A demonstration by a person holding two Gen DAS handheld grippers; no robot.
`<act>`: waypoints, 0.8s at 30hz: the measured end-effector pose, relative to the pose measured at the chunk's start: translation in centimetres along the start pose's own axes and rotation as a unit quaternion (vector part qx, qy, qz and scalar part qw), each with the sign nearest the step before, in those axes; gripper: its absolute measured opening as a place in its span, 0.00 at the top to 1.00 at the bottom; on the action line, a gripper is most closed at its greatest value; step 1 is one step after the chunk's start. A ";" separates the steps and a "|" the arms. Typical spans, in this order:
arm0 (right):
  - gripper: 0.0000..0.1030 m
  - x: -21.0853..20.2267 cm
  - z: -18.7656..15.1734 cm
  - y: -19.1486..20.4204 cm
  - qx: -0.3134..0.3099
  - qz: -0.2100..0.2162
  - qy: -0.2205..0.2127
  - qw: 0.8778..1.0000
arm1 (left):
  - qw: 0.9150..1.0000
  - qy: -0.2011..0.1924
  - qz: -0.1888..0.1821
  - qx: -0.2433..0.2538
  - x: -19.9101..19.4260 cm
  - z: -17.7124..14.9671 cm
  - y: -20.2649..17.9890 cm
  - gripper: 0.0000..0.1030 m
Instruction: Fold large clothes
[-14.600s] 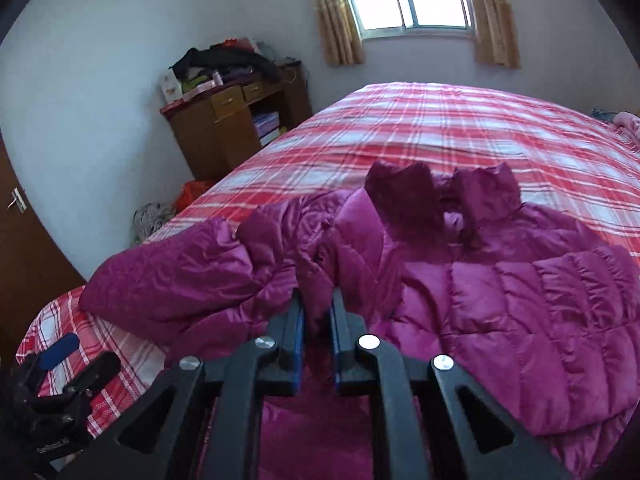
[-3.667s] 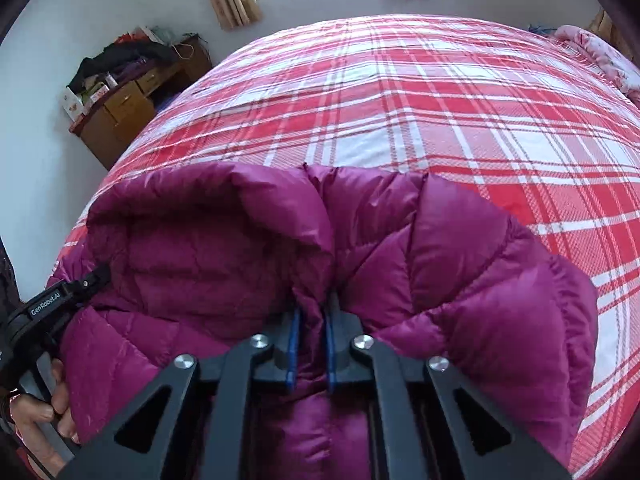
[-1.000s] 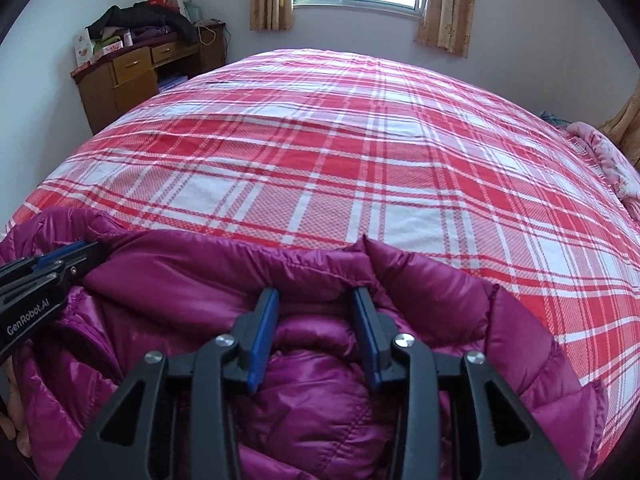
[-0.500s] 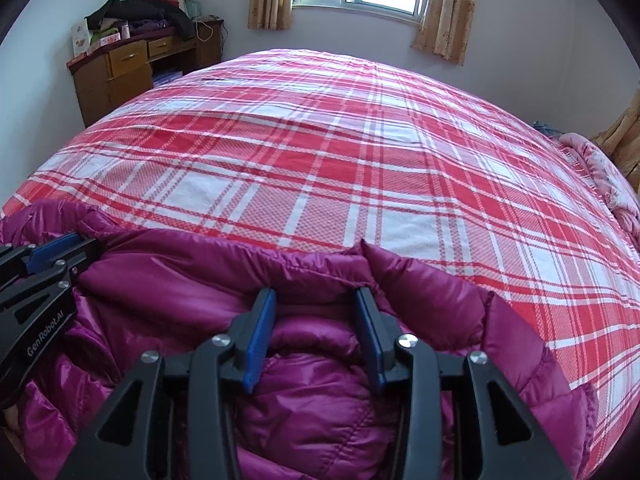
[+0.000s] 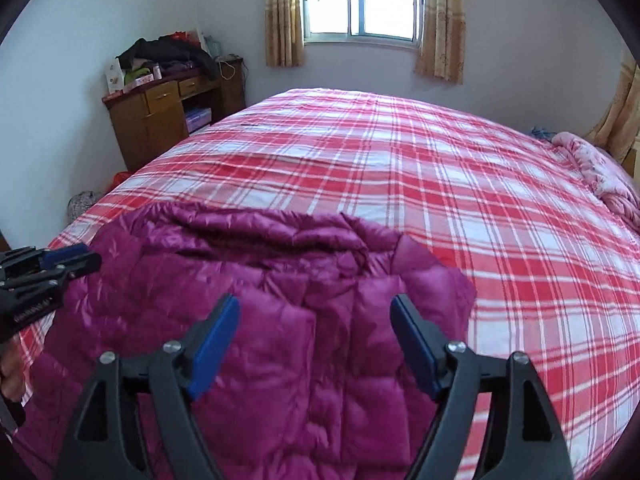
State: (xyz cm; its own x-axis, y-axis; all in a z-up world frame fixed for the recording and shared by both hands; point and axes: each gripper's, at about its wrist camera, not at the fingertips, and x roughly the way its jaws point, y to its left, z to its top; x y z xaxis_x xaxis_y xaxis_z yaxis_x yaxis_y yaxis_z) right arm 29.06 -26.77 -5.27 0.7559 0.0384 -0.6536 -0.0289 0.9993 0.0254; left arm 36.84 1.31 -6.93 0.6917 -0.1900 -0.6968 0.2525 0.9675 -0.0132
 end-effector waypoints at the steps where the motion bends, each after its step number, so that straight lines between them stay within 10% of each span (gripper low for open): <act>1: 0.23 -0.6 -1.0 -0.3 0.005 0.008 0.006 1.000 | 1.000 -0.003 -0.004 -0.008 -1.3 -1.4 0.6 0.58; 12: 0.23 -5.1 -13.5 -3.1 0.049 0.016 0.112 0.992 | 0.997 0.061 -0.026 -0.043 -6.2 -14.7 1.4 0.56; 24: 0.23 -10.7 -20.8 -1.1 0.008 -0.015 0.085 0.996 | 0.995 0.060 0.001 -0.086 -8.4 -21.5 2.0 0.55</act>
State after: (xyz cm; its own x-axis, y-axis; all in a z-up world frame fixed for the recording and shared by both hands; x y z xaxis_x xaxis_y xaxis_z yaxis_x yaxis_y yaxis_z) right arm 7.44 -28.31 -14.03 0.6340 0.0099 -0.7733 0.0031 0.9999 0.0153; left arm 16.94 8.42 -16.52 0.6035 -0.1772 -0.7774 0.1257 0.9839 -0.1267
